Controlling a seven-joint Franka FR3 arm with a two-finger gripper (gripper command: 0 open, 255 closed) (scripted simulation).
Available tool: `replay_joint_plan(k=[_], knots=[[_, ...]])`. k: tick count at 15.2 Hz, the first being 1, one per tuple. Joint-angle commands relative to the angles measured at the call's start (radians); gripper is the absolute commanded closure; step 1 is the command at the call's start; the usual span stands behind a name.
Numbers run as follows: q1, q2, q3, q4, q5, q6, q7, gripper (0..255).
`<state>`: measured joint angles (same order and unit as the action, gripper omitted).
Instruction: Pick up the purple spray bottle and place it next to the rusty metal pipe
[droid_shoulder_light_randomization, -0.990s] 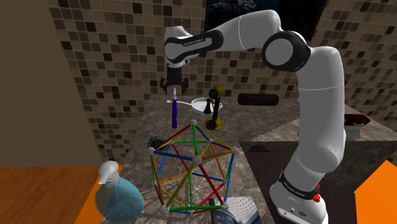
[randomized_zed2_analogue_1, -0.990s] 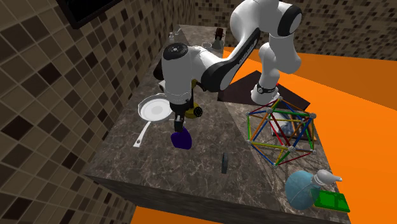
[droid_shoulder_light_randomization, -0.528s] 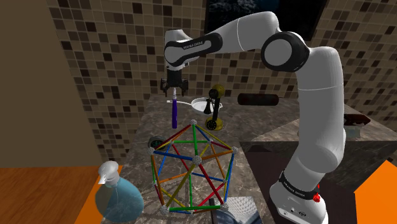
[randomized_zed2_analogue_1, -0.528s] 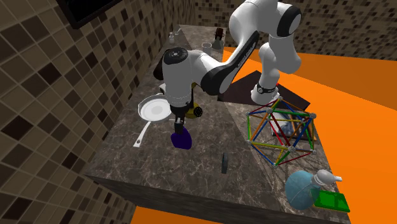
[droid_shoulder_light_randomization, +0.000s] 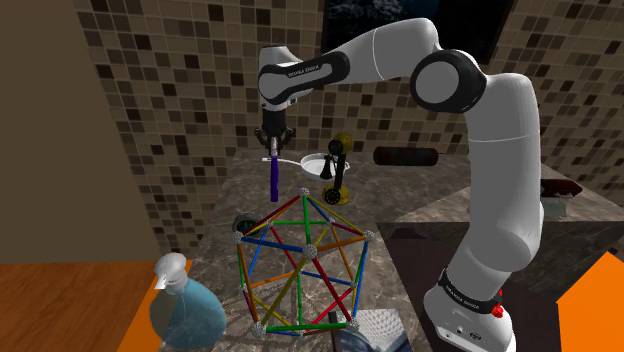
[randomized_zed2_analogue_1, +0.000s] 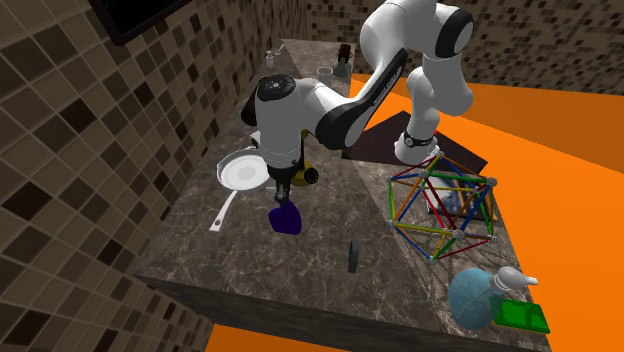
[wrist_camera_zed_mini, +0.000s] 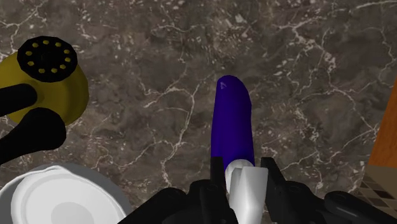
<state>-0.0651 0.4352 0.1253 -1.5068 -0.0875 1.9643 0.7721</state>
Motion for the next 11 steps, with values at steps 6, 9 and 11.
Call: replay_joint_plan(k=[6, 9, 11], knots=[[0.0, -0.005, 0.001, 0.018, 0.001, -0.024, -0.001, 255], [0.001, -0.012, 0.001, 0.049, 0.003, -0.061, -0.003, 255], [0.001, -0.015, 0.002, 0.071, 0.004, -0.086, -0.005, 255]])
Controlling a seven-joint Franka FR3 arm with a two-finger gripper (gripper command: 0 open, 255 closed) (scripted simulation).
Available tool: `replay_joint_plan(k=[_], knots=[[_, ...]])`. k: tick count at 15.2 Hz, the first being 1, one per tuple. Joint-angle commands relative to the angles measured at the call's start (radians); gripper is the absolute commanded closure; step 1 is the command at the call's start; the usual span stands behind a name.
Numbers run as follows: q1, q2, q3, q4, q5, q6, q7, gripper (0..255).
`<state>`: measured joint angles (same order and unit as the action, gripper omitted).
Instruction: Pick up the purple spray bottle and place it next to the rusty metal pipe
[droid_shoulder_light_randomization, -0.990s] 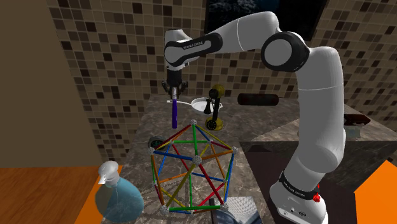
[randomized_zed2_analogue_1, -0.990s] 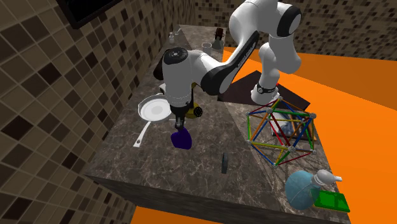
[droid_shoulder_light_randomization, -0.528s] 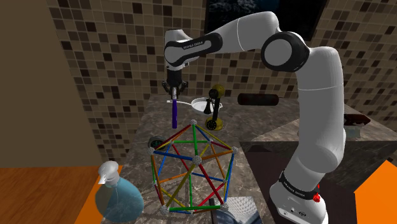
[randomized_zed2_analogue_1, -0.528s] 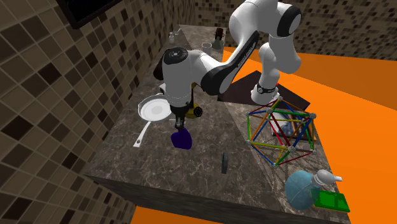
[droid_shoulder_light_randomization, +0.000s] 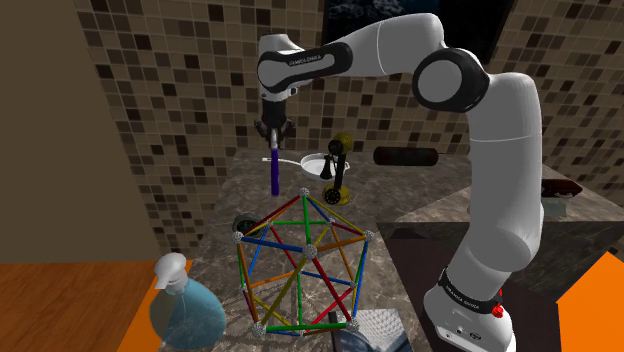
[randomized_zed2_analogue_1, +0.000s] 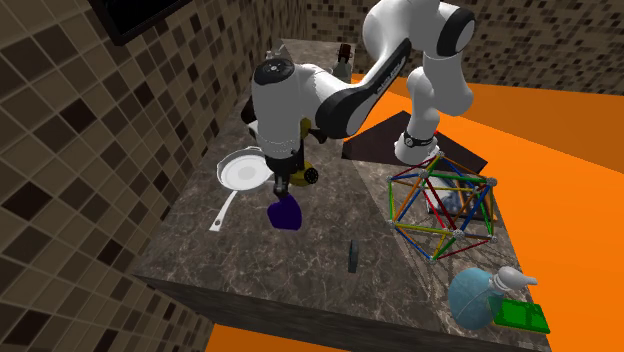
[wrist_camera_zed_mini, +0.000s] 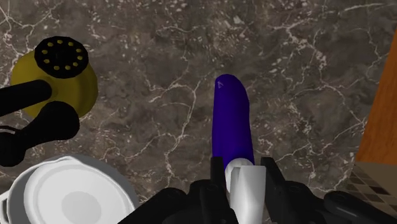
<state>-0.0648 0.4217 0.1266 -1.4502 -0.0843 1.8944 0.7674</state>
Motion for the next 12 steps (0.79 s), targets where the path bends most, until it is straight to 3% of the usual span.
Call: replay_joint_plan(k=[1, 12], knots=[[0.001, -0.003, 0.001, 0.026, 0.001, -0.029, -0.001, 255], [0.006, 0.001, 0.002, 0.18, 0.002, -0.179, -0.007, 255]])
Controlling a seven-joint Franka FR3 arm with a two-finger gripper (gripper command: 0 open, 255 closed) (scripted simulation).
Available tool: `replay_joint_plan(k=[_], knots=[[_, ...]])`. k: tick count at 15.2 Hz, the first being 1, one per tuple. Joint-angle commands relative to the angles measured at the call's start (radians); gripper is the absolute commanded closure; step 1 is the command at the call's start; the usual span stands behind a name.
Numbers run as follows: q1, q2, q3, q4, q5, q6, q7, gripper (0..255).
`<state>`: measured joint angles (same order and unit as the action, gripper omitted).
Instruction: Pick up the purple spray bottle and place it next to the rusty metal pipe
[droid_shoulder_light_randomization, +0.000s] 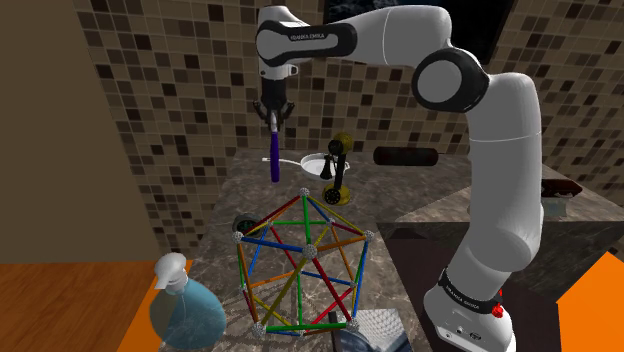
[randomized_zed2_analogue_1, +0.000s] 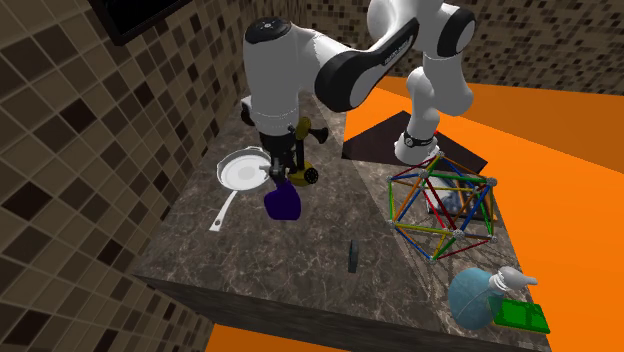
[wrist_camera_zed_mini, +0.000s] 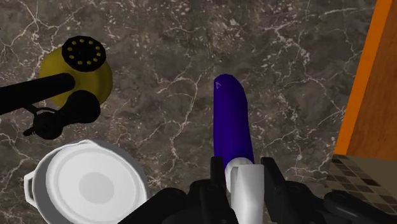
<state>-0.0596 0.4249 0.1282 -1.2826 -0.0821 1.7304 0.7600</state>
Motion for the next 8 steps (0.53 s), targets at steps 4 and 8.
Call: replay_joint_plan(k=[4, 8], knots=[[0.005, 0.009, 0.001, 0.084, -0.001, -0.075, -0.001, 255], [0.009, 0.028, 0.001, 0.167, -0.003, -0.14, -0.003, 255]])
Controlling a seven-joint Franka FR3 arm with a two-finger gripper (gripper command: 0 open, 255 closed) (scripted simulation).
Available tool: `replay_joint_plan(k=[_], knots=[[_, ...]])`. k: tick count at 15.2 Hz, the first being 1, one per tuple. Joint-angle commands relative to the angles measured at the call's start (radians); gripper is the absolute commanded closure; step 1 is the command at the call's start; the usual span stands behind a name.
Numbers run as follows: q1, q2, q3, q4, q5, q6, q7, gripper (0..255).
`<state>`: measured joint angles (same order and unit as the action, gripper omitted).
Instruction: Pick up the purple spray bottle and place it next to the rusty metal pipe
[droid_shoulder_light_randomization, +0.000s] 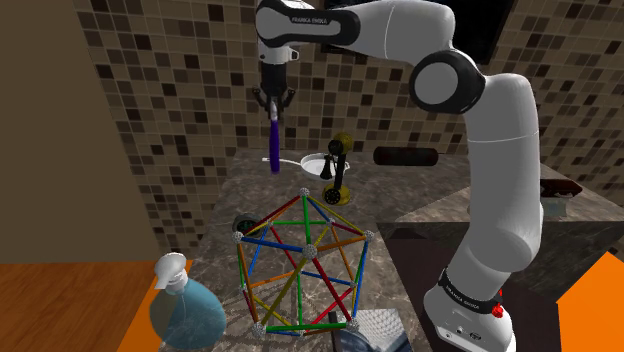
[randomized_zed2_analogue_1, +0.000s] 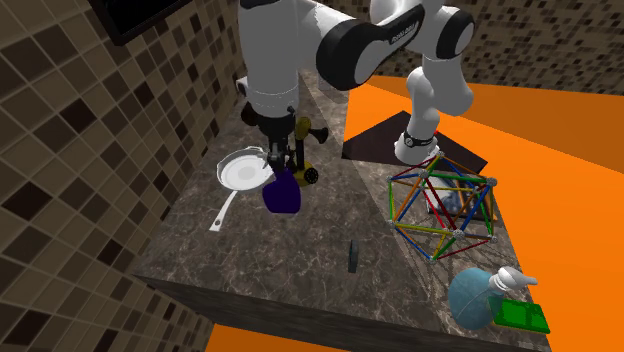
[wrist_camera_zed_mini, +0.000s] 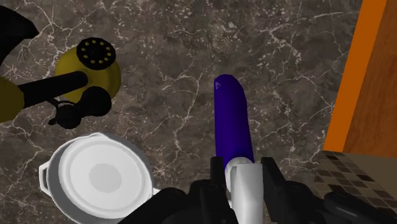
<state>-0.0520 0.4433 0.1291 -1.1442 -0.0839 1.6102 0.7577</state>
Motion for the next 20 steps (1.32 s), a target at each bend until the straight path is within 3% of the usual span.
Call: replay_joint_plan(k=[1, 5, 12, 20], knots=[[0.003, 0.015, 0.0, 0.052, -0.002, -0.037, -0.001, 255], [0.009, 0.045, -0.001, 0.15, -0.005, -0.106, -0.003, 255], [-0.113, -0.114, -0.035, -0.091, 0.029, -0.018, -0.141, 255], [-0.232, -0.204, -0.093, -0.218, 0.056, 0.025, -0.314, 255]])
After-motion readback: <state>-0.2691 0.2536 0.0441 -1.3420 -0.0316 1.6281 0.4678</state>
